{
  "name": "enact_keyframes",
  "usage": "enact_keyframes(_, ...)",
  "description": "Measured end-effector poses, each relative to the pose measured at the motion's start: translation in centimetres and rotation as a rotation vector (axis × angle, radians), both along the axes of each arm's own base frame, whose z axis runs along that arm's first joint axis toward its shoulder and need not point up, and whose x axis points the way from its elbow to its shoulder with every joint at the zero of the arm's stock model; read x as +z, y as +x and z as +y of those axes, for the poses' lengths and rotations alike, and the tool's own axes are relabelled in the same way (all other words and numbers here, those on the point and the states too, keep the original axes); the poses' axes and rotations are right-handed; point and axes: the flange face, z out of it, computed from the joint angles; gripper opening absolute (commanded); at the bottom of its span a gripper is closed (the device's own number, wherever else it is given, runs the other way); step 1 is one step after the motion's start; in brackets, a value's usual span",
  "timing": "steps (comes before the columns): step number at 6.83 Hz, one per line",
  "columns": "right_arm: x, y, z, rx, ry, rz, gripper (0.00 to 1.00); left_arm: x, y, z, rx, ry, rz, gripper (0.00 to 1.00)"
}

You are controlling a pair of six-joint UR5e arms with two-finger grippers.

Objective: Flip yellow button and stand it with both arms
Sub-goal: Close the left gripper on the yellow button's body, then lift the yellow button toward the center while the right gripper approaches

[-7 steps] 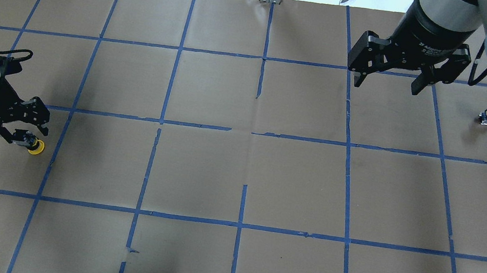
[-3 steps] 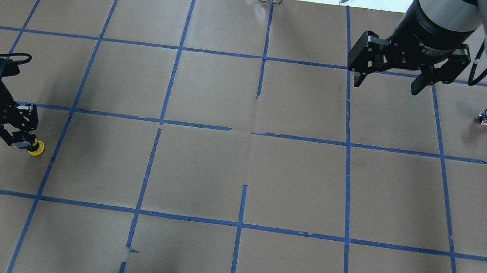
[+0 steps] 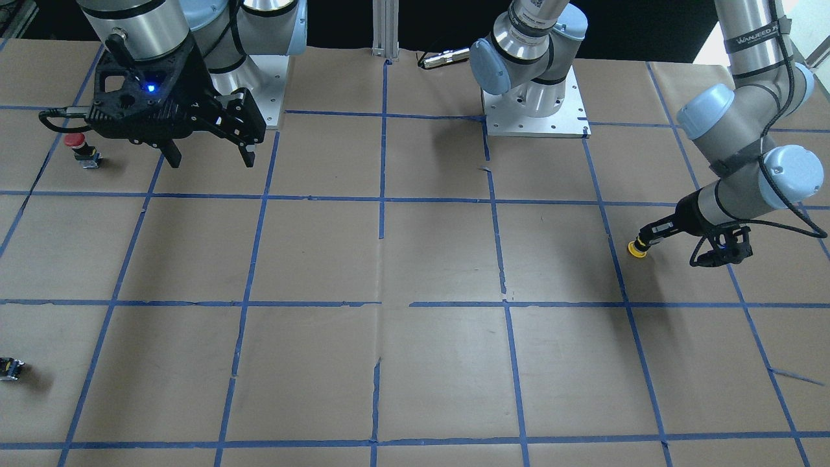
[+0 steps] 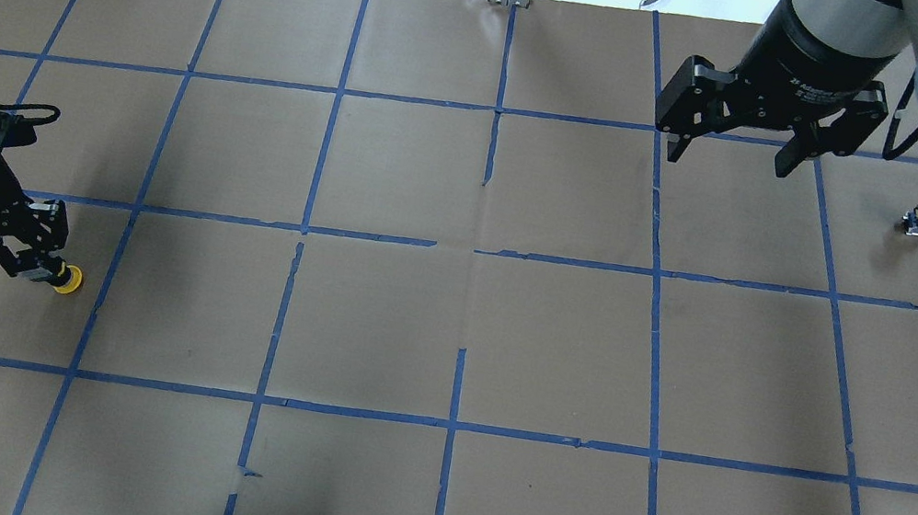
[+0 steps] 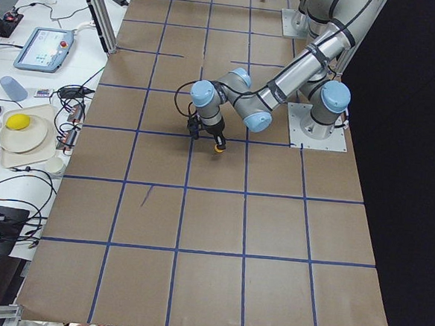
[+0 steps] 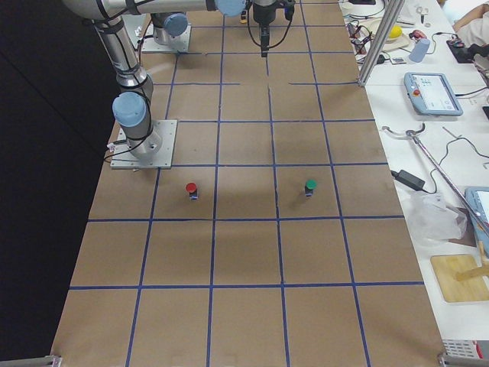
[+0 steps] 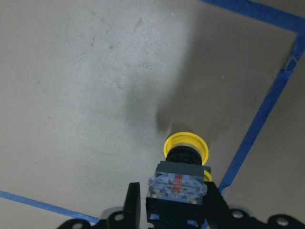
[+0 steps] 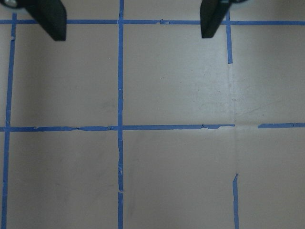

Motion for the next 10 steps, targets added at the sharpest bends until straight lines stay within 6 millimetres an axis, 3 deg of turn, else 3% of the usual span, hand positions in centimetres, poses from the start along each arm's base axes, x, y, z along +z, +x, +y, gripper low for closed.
enact_keyframes(2,0.2,-0.2,-0.2,-0.008,-0.005,-0.007,1.0,-0.2,-0.1,-0.2,-0.001,0.002,0.007,0.03)
enact_keyframes(4,0.3,-0.2,-0.3,-0.006,-0.005,-0.008,1.0,0.5,-0.5,-0.6,-0.003,-0.02,0.016,0.02)
enact_keyframes(5,0.2,-0.2,-0.3,-0.005,-0.004,-0.008,1.0,1.9,-1.6,-1.2,-0.005,-0.06,0.041,0.0)
enact_keyframes(8,0.1,-0.5,-0.5,-0.016,0.002,-0.031,0.99,7.8,-7.6,-3.1,0.06,-0.124,0.237,0.0)
enact_keyframes(10,-0.4,-3.0,-0.8,-0.09,0.075,-0.184,1.0,11.1,-12.0,-4.3,0.297,-0.084,0.566,0.01)
